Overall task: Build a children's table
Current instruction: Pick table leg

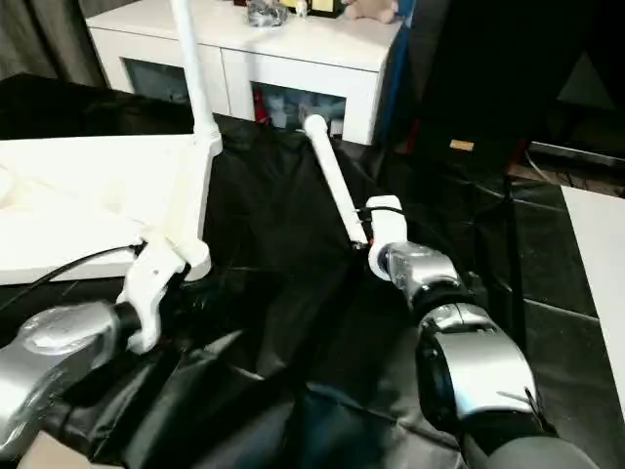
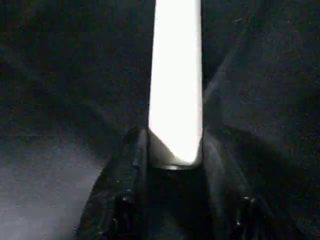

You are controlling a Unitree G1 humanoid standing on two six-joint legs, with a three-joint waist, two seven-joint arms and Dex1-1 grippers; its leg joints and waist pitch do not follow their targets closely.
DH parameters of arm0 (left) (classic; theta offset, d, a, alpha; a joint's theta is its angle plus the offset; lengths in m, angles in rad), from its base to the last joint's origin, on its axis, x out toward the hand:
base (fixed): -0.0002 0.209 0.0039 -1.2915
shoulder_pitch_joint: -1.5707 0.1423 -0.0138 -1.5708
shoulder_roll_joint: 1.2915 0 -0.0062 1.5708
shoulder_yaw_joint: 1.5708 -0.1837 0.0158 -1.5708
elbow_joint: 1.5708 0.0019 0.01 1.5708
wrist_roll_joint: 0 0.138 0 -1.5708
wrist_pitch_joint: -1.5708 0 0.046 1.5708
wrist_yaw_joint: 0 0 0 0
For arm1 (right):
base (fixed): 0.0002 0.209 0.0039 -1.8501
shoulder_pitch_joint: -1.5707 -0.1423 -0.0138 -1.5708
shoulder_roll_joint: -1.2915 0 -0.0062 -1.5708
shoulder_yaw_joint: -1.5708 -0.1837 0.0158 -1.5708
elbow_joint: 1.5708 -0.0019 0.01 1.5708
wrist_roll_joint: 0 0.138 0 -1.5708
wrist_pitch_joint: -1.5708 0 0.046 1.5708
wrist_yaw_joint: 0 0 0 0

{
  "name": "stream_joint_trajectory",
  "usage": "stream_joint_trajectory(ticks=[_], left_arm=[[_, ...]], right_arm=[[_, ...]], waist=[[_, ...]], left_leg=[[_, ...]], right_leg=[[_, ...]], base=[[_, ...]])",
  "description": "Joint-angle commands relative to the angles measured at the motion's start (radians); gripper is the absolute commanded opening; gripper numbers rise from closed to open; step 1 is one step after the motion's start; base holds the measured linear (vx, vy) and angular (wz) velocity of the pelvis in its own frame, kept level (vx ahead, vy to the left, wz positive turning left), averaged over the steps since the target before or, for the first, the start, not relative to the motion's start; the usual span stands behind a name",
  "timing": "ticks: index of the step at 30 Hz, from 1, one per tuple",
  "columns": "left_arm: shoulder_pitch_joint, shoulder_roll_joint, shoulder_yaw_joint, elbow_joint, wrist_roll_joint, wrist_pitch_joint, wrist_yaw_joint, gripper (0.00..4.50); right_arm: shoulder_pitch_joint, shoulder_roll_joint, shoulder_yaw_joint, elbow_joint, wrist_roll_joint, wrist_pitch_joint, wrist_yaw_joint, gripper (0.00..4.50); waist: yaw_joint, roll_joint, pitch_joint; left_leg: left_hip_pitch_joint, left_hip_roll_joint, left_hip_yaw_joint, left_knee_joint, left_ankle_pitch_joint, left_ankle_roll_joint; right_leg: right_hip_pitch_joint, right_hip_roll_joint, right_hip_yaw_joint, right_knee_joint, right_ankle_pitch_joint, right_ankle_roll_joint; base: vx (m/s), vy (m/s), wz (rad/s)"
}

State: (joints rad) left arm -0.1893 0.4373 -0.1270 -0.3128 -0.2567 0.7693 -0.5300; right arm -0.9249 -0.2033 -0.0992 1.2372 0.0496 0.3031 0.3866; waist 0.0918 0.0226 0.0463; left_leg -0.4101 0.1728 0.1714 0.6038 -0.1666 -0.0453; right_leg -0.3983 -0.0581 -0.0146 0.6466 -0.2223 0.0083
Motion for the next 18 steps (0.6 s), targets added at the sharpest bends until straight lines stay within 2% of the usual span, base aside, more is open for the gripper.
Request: stream_joint_trajectory(ticks=[1,2,3,5,6,8,9,10,11,12,13,14,15,16,17,18], left_arm=[[-0.029,-0.023,0.025,0.033,-0.003,-0.006,0.028,1.02],[-0.063,-0.080,0.072,0.078,-0.049,0.018,0.051,1.18],[-0.074,-0.099,0.089,0.092,-0.065,0.026,0.059,1.28],[-0.120,-0.172,0.156,0.145,-0.127,0.057,0.088,1.39],[-0.135,-0.193,0.175,0.161,-0.142,0.062,0.100,1.49],[-0.161,-0.224,0.203,0.188,-0.158,0.066,0.127,1.73],[-0.176,-0.256,0.221,0.206,-0.179,0.066,0.143,1.83],[-0.182,-0.274,0.231,0.213,-0.191,0.072,0.155,1.83],[-0.186,-0.291,0.238,0.216,-0.201,0.079,0.165,1.94],[-0.188,-0.302,0.241,0.217,-0.207,0.083,0.171,2.05],[-0.192,-0.326,0.245,0.220,-0.218,0.087,0.180,2.14],[-0.197,-0.346,0.250,0.223,-0.225,0.091,0.186,2.19],[-0.199,-0.381,0.256,0.225,-0.244,0.092,0.194,2.34],[-0.199,-0.386,0.257,0.226,-0.246,0.092,0.195,2.34],[-0.195,-0.395,0.253,0.223,-0.247,0.089,0.197,2.58],[-0.193,-0.400,0.251,0.221,-0.251,0.090,0.195,2.58]], right_arm=[[0.020,0.003,-0.002,-0.043,0.018,-0.001,0.039,1.16],[0.057,0.005,0.002,-0.104,0.032,0.020,0.074,1.16],[0.070,0.005,0.003,-0.125,0.036,0.028,0.084,1.15],[0.130,0.002,0.004,-0.229,0.057,0.069,0.111,1.14],[0.157,-0.001,0.003,-0.280,0.067,0.091,0.115,1.14],[0.224,-0.009,0.005,-0.403,0.095,0.146,0.134,1.14],[0.291,-0.017,-0.008,-0.522,0.126,0.188,0.147,1.14],[0.321,-0.019,-0.024,-0.572,0.146,0.213,0.142,1.14],[0.346,-0.022,-0.042,-0.614,0.165,0.235,0.135,1.14],[0.360,-0.023,-0.055,-0.636,0.177,0.244,0.130,1.14],[0.390,-0.014,-0.092,-0.693,0.226,0.274,0.134,1.14],[0.413,-0.008,-0.119,-0.739,0.261,0.298,0.139,1.14],[0.455,0.002,-0.139,-0.814,0.312,0.324,0.166,1.14],[0.460,0.003,-0.141,-0.824,0.319,0.327,0.170,1.14],[0.476,0.007,-0.140,-0.857,0.342,0.333,0.193,1.14],[0.494,0.016,-0.146,-0.904,0.373,0.350,0.208,1.14]], waist=[[0.000,0.015,-0.063],[0.000,0.017,-0.064],[-0.001,0.017,-0.064],[0.001,0.022,-0.069],[0.002,0.018,-0.065],[0.006,0.018,-0.070],[0.008,0.007,-0.065],[0.011,0.011,-0.069],[0.008,-0.001,-0.067],[0.011,-0.008,-0.066],[0.013,-0.002,-0.066],[0.011,-0.013,-0.061],[0.011,-0.014,-0.060],[0.012,-0.017,-0.058],[0.013,-0.017,-0.060],[0.013,-0.017,-0.057]], left_leg=[[0.031,0.041,-0.015,-0.072,-0.254,-0.041],[0.033,0.040,-0.013,-0.069,-0.243,-0.037],[0.031,0.038,-0.011,-0.067,-0.226,-0.034],[0.030,0.037,-0.014,-0.064,-0.193,-0.024],[0.030,0.036,-0.012,-0.064,-0.191,-0.016],[0.031,0.038,-0.016,-0.064,-0.179,-0.008],[0.029,0.036,-0.014,-0.066,-0.172,0.003],[0.032,0.040,-0.016,-0.064,-0.170,0.004],[0.030,0.039,-0.013,-0.067,-0.170,0.013],[0.029,0.041,-0.013,-0.067,-0.165,0.020],[0.030,0.042,-0.013,-0.067,-0.170,0.019],[0.031,0.042,-0.009,-0.068,-0.188,0.020],[0.032,0.045,-0.011,-0.069,-0.195,0.021],[0.030,0.044,-0.009,-0.071,-0.197,0.023],[0.032,0.047,-0.012,-0.072,-0.201,0.021],[0.027,0.046,-0.013,-0.074,-0.199,0.019]], right_leg=[[0.034,-0.061,0.025,-0.076,-0.075,-0.221],[0.034,-0.060,0.025,-0.078,-0.050,-0.225],[0.038,-0.058,0.025,-0.075,-0.017,-0.233],[0.043,-0.059,0.024,-0.070,0.030,-0.242],[0.043,-0.057,0.024,-0.077,0.037,-0.238],[0.047,-0.060,0.024,-0.073,0.047,-0.234],[0.050,-0.057,0.025,-0.080,0.039,-0.221],[0.049,-0.062,0.026,-0.078,0.037,-0.224],[0.048,-0.060,0.025,-0.083,0.019,-0.221],[0.049,-0.065,0.027,-0.083,-0.015,-0.222],[0.045,-0.066,0.026,-0.085,-0.041,-0.221],[0.044,-0.065,0.029,-0.093,-0.090,-0.212],[0.041,-0.066,0.030,-0.096,-0.127,-0.202],[0.042,-0.065,0.031,-0.099,-0.138,-0.193],[0.038,-0.066,0.030,-0.099,-0.156,-0.187],[0.039,-0.068,0.029,-0.100,-0.172,-0.178]], base=[[0.000,0.000,0.00],[0.000,0.000,0.00],[0.000,0.000,0.00],[0.000,0.000,0.00],[0.000,0.000,0.00],[0.000,0.000,0.00],[0.000,0.000,0.00],[0.000,0.000,0.00],[0.000,0.000,0.00],[0.000,0.000,0.00],[0.000,0.000,0.00],[0.000,0.000,0.00],[0.000,0.000,0.00],[0.000,0.000,0.00],[0.000,0.000,0.00],[0.000,0.000,0.00]])
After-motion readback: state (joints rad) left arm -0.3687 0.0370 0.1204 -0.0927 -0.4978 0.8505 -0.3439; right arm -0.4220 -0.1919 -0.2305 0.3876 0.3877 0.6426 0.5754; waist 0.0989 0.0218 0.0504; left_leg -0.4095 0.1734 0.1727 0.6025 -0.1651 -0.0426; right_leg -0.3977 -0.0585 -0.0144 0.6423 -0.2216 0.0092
